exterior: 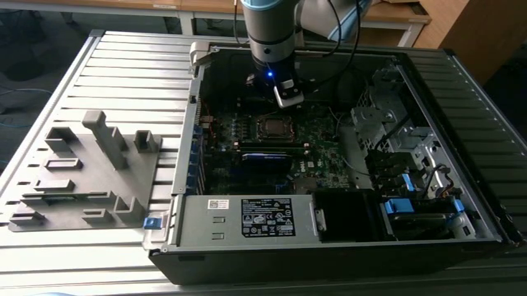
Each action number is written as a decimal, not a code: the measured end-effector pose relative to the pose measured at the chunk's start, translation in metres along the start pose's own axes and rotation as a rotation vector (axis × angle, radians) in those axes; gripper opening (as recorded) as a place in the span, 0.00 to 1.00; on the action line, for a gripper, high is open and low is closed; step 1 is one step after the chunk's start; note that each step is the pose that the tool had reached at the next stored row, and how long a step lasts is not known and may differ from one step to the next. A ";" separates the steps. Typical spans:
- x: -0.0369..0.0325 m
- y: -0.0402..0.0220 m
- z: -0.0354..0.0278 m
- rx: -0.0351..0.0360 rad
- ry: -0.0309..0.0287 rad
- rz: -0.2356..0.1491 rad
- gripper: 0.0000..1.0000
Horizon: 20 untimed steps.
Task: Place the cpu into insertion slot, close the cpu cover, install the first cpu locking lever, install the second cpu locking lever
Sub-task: 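Install the first cpu locking lever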
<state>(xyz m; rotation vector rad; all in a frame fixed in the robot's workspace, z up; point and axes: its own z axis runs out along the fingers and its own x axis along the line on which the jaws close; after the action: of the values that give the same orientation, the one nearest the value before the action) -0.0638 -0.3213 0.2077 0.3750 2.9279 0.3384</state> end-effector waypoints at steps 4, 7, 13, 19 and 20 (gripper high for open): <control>0.0008 -0.0004 0.0007 0.0038 -0.0119 -0.004 0.11; 0.0027 -0.0010 0.0011 0.0044 -0.0196 -0.006 0.11; 0.0033 -0.0015 0.0026 0.0073 -0.0247 0.004 0.11; 0.0035 -0.0013 0.0030 0.0082 -0.0260 0.009 0.11; 0.0036 -0.0010 0.0030 0.0083 -0.0260 0.009 0.11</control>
<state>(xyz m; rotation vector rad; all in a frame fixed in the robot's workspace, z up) -0.0668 -0.3208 0.2040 0.3913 2.9039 0.3203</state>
